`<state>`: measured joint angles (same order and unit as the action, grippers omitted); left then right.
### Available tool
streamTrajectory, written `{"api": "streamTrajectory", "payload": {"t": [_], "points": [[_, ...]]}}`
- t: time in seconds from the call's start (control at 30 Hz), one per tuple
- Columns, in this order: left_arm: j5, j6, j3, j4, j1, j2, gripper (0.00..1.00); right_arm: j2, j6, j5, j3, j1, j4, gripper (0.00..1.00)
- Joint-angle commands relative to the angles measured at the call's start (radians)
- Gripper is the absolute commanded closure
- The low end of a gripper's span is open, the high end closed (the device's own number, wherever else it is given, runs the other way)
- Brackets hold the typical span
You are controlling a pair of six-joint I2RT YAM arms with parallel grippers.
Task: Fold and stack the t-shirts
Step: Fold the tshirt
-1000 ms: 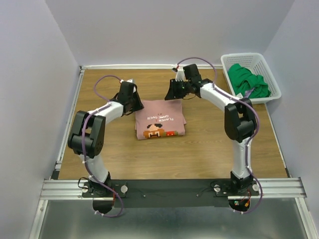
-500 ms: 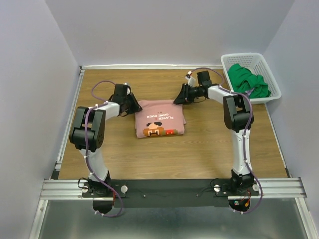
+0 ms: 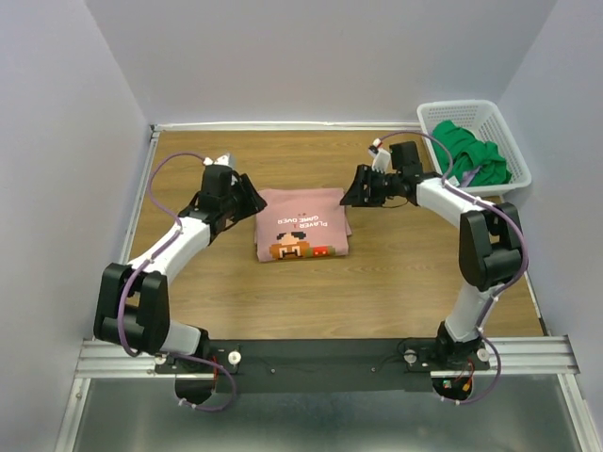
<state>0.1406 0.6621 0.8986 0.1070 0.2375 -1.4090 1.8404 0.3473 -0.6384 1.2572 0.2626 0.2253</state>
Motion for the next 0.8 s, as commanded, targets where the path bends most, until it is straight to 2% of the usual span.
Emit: {"api": "streamTrajectory", "payload": {"t": [0.0,0.07,0.17,0.33,0.5,0.6,0.77], "points": [[-0.026,-0.009,-0.070,0.054,0.040,-0.007,0.50,-0.007,-0.005,-0.007,-0.076,0.032,-0.018,0.45],[-0.001,-0.006,-0.078,0.048,0.086,-0.004,0.60,-0.023,0.013,-0.075,-0.113,0.052,-0.049,0.53],[0.016,0.010,-0.085,0.042,0.144,0.007,0.67,-0.046,0.022,-0.136,-0.159,0.082,-0.084,0.58],[0.030,0.037,-0.119,0.017,0.158,-0.024,0.78,-0.011,0.013,-0.280,-0.218,0.090,-0.126,0.66],[0.014,0.076,-0.184,0.003,0.152,-0.074,0.81,0.098,-0.014,-0.307,-0.260,0.089,-0.132,0.73],[0.062,0.074,-0.227,0.016,0.079,-0.145,0.82,0.163,-0.001,-0.235,-0.298,0.040,-0.159,0.81],[0.065,0.057,-0.248,0.026,0.043,-0.110,0.82,0.123,0.012,-0.188,-0.314,-0.002,-0.155,0.83]]}}
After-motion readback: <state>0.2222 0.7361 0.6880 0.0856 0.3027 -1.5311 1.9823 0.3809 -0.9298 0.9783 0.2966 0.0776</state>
